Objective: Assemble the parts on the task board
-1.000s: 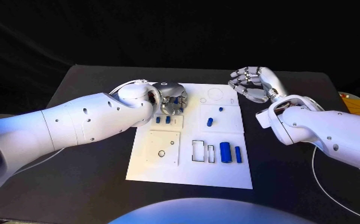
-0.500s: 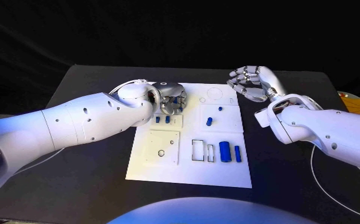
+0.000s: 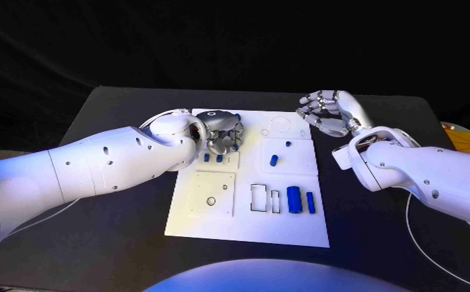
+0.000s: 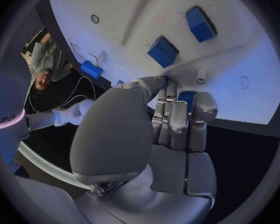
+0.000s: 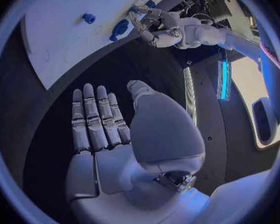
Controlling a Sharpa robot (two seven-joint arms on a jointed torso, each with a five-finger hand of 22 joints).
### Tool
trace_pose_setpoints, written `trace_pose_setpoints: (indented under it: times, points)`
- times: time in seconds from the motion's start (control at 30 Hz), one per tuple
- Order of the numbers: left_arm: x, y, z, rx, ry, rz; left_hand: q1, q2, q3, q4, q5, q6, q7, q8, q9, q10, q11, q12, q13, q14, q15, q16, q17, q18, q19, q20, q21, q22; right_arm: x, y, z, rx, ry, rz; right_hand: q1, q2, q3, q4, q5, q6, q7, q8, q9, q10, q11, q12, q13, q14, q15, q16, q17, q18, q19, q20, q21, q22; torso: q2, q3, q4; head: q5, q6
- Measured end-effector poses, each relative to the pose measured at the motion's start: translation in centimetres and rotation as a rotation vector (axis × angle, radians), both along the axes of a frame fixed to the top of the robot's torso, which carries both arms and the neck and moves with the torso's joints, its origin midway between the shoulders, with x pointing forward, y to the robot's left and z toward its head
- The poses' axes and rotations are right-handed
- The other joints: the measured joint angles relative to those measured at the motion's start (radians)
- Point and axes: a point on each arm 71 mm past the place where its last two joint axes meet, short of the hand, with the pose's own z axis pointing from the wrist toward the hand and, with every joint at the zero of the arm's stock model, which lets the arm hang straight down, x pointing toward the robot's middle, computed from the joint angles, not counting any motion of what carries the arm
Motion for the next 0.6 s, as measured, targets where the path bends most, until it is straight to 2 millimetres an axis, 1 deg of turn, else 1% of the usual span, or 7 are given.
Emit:
trace_pose_setpoints:
  times: [0.17,0.23,0.33,0.37,0.47,0.5,0.6]
  points:
    - [-0.4,0.8,1.3,-0.033,-0.012,0.005,-0.003,0.002,0.000,0.000,0.000,0.003,-0.003,0.000,0.001,0.003,-0.001,-0.008,0.000,0.001,-0.001,0.000,-0.001,0.000,0.000,0.000,0.005,0.002,0.0,-0.2,-0.2,-0.003,0.003,-0.004,0.000,0.000,0.000,0.000,0.000,0.000,0.000,0.000,0.000,0.000,0.000,0.000,0.000,0.000,0.000,0.000,0.000,0.000,0.000,0.000,0.000,0.000,-0.004,-0.0005,0.0024,0.000,0.000]
    - [-0.5,1.3,1.7,-0.044,-0.016,0.011,-0.008,-0.002,0.000,0.000,0.000,0.005,-0.001,0.000,0.001,0.005,-0.002,-0.009,0.000,0.001,-0.001,0.000,-0.001,0.000,0.000,0.000,0.005,0.002,0.0,-0.2,-0.3,-0.003,0.004,-0.005,0.000,0.000,0.000,0.000,0.000,0.000,0.000,0.000,0.000,0.000,0.000,0.000,0.000,0.000,0.000,0.000,0.000,0.000,0.000,0.000,0.000,0.000,-0.007,-0.0007,0.0041,0.000,0.000]
    - [-0.6,2.0,2.2,-0.057,-0.017,0.023,-0.009,-0.004,0.000,0.000,0.000,0.006,0.000,-0.004,0.001,0.008,0.001,-0.014,-0.001,0.001,-0.001,0.000,-0.003,0.000,0.000,0.000,0.005,0.003,0.0,-0.2,-0.3,-0.004,0.005,-0.007,0.000,0.000,0.000,0.000,0.000,0.000,0.000,0.000,0.000,0.000,0.000,0.000,0.000,0.000,0.000,0.000,0.000,0.000,0.000,0.000,0.000,0.000,-0.009,-0.0010,0.0067,0.000,-0.003]
    - [-0.6,2.3,2.3,-0.058,-0.016,0.028,-0.011,-0.006,0.000,0.000,0.000,0.008,-0.002,-0.004,0.001,0.012,-0.002,-0.020,-0.001,0.001,-0.001,0.000,-0.004,0.000,0.000,0.000,0.005,0.003,0.0,-0.3,-0.4,-0.004,0.006,-0.007,0.000,0.000,0.000,0.000,0.000,0.000,0.000,0.000,0.000,0.000,0.000,0.000,0.000,0.000,0.000,0.000,0.000,0.000,0.000,0.000,0.000,0.000,-0.010,-0.0010,0.0075,0.000,-0.004]
    - [-0.5,3.1,2.4,-0.060,-0.011,0.045,-0.017,-0.004,0.000,0.000,0.000,0.010,-0.003,-0.004,0.001,0.012,-0.002,-0.021,-0.001,0.001,-0.001,0.000,-0.007,0.000,0.000,0.000,0.005,0.003,0.0,-0.2,-0.4,-0.005,0.007,-0.007,0.000,0.000,0.000,0.000,0.000,0.000,0.000,0.000,0.000,0.000,0.000,0.000,0.000,0.000,0.000,0.000,0.000,0.000,0.000,0.000,0.000,0.000,-0.012,-0.0012,0.0097,0.001,-0.005]
    - [-0.5,3.4,2.4,-0.060,-0.010,0.051,-0.016,-0.004,0.000,0.000,0.000,0.010,-0.003,-0.004,0.001,0.015,0.001,-0.025,-0.001,0.001,-0.001,0.000,-0.008,0.000,0.000,0.000,0.005,0.003,0.0,-0.2,-0.4,-0.005,0.007,-0.007,0.000,0.000,0.000,0.000,0.000,0.000,0.000,0.000,0.000,0.000,0.000,0.000,0.000,0.000,0.000,0.000,0.000,0.000,0.000,0.000,0.000,0.000,-0.013,-0.0012,0.0101,0.001,-0.005]
    - [-0.4,4.1,2.4,-0.059,-0.003,0.068,-0.020,-0.007,0.000,0.000,0.000,0.010,-0.003,-0.008,0.002,0.015,0.001,-0.025,-0.001,0.001,-0.001,0.000,-0.010,0.000,0.000,0.000,0.005,0.003,0.0,-0.3,-0.5,-0.005,0.008,-0.008,0.000,0.000,0.000,0.000,0.000,0.000,0.000,0.000,0.000,0.000,0.000,0.000,0.000,0.000,0.000,0.000,0.000,0.000,0.000,0.000,0.000,0.000,-0.015,-0.0019,0.0118,0.001,-0.007]
